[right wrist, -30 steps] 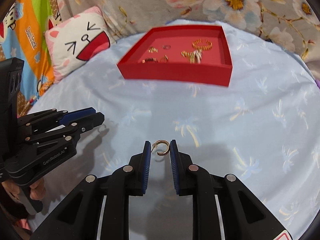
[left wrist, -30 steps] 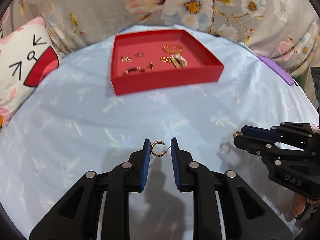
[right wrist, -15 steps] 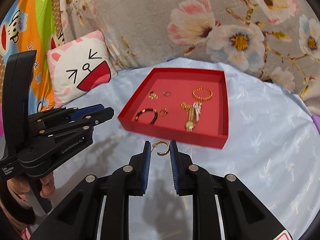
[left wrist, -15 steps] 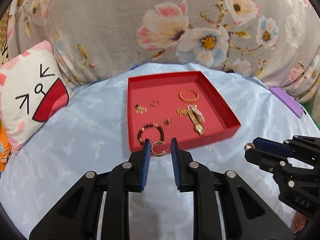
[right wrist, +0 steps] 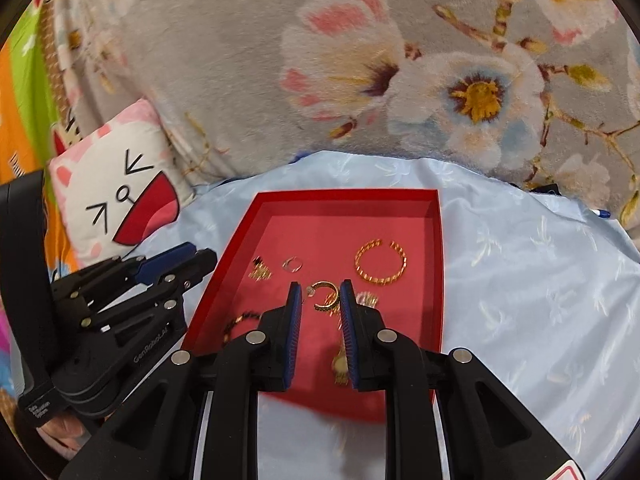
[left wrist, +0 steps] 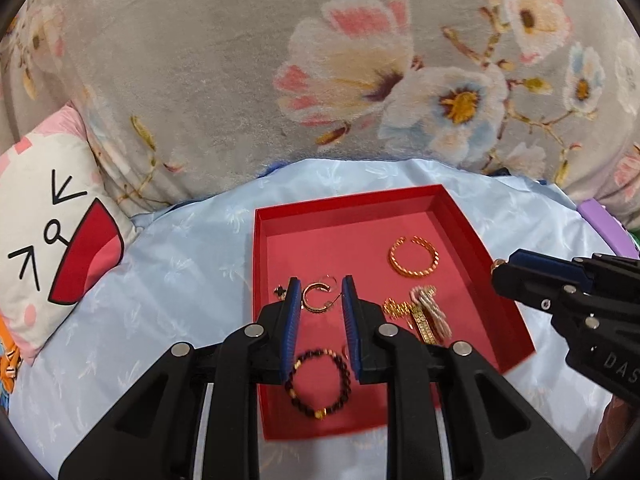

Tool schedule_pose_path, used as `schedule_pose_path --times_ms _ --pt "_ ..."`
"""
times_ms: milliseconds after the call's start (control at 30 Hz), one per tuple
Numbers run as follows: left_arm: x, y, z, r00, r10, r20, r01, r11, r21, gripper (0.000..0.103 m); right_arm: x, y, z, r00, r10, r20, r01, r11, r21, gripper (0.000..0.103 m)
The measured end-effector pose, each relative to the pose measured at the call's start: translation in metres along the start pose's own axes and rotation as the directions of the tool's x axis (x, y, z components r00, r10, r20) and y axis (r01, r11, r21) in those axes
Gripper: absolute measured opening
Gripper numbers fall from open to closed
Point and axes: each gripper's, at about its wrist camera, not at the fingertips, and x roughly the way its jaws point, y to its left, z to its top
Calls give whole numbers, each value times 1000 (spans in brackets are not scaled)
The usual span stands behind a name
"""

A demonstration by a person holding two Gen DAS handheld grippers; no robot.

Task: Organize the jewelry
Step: 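Carry both hoop earrings over the red tray with both grippers, then open the left gripper to drop its earring while the right gripper releases its earring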

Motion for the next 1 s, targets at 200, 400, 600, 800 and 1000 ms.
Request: schedule_pose_path --times_ms 200,400,600,800,1000 --pt "49 8 18 998 39 -55 -40 999 -11 20 48 -13 26 999 -12 -51 14 999 36 18" --pt "87 14 20 992 54 -118 -58 998 -31 20 100 -9 31 992 -33 -124 37 999 26 18" --pt "109 18 14 984 80 -160 -88 995 -42 20 130 -5 27 984 -57 -166 59 998 6 18" --pt "115 18 13 982 82 -171 -91 995 -45 20 139 -9 24 981 -74 -180 77 997 11 18" --pt "118 18 14 980 81 -180 -89 995 -42 21 143 -6 24 979 -81 -187 83 997 0 18"
